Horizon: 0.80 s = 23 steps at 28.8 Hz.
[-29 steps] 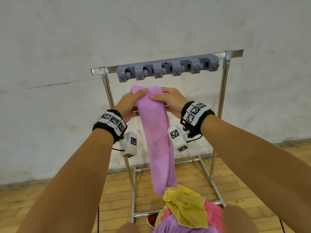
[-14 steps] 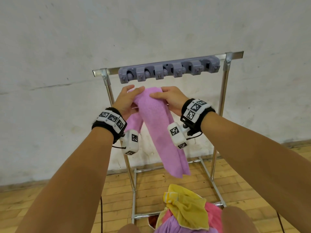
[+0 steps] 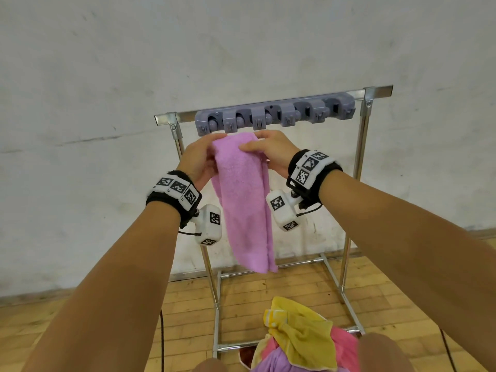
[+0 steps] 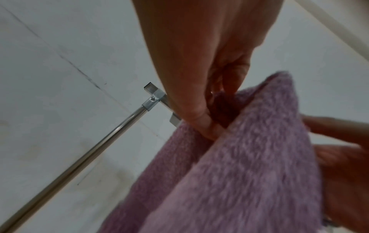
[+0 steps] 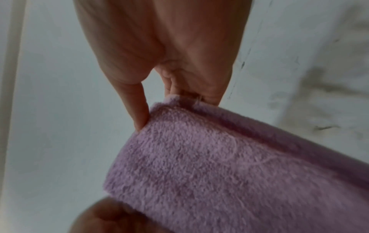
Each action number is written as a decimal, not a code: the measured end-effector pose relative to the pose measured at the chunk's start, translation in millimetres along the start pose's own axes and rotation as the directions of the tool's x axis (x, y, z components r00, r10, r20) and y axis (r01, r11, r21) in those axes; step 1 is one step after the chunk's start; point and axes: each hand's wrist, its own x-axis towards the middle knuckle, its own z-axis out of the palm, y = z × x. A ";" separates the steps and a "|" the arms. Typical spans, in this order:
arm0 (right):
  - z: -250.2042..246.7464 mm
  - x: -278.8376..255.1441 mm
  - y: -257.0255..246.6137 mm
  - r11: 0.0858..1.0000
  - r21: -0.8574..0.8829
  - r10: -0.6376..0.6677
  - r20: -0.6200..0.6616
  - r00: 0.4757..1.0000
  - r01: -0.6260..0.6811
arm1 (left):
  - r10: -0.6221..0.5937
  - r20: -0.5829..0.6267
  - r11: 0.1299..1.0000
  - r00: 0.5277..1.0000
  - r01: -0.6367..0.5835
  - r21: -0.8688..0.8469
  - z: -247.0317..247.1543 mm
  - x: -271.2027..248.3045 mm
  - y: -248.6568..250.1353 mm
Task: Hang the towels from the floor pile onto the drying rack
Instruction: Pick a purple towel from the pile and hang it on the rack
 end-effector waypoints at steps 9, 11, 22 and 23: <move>9.4 5.3 -11.4 0.997 0.078 -0.003 -0.027 1.000 0.005 | 0.013 0.077 0.856 0.997 -0.051 0.515 -14.0 6.7 -7.3; 10.5 7.1 -9.0 0.999 0.046 0.008 -0.040 0.999 -0.006 | 0.096 0.042 0.787 0.994 -0.102 0.608 -12.5 10.5 -4.9; 26.4 9.2 -14.7 0.859 -0.487 -0.169 0.020 0.985 0.158 | 0.277 -0.108 0.704 0.955 -0.125 0.699 -12.9 25.5 12.4; 31.1 8.6 -16.1 0.851 -0.497 -0.144 0.086 0.986 0.168 | 0.286 -0.115 0.696 0.951 -0.125 0.707 -13.2 26.8 15.3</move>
